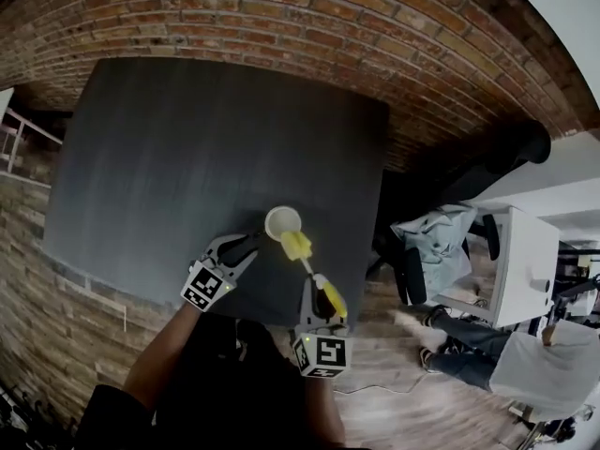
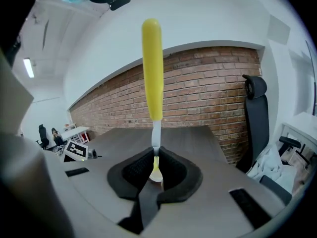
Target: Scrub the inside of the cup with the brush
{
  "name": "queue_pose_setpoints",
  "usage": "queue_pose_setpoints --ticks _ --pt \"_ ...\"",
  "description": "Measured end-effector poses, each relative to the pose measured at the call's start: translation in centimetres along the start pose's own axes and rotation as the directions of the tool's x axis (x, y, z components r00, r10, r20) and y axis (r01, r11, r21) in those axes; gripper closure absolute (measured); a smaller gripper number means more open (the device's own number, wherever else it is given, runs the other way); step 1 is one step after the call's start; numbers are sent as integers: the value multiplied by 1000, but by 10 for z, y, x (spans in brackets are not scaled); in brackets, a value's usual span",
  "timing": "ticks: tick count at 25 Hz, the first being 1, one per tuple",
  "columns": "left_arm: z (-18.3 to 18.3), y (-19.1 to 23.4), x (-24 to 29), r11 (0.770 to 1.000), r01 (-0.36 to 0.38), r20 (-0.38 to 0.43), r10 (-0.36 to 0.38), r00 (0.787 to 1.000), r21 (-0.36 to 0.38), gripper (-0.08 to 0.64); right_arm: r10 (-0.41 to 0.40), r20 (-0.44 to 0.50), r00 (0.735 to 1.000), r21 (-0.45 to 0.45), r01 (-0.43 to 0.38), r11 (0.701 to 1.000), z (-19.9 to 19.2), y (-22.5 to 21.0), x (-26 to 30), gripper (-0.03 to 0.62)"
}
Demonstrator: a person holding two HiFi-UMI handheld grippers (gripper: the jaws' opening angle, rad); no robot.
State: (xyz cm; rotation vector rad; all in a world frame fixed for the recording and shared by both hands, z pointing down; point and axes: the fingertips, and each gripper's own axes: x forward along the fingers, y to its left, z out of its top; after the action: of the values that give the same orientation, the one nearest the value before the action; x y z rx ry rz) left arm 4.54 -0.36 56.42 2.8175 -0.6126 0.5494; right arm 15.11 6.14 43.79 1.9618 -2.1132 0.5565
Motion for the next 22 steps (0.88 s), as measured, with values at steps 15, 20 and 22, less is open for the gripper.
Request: queue_pose_setpoints --ticks 15,20,22 --pt "82 -135 -131 995 -99 199 103 974 -32 506 74 130 989 28 -78 997 23 12 -121 541" --pt "101 -149 -169 993 -115 233 118 965 -28 508 87 138 987 25 -92 995 23 30 -140 541" --pt "105 -149 -182 992 -117 234 125 964 -49 508 83 144 986 19 -87 996 24 38 -147 541"
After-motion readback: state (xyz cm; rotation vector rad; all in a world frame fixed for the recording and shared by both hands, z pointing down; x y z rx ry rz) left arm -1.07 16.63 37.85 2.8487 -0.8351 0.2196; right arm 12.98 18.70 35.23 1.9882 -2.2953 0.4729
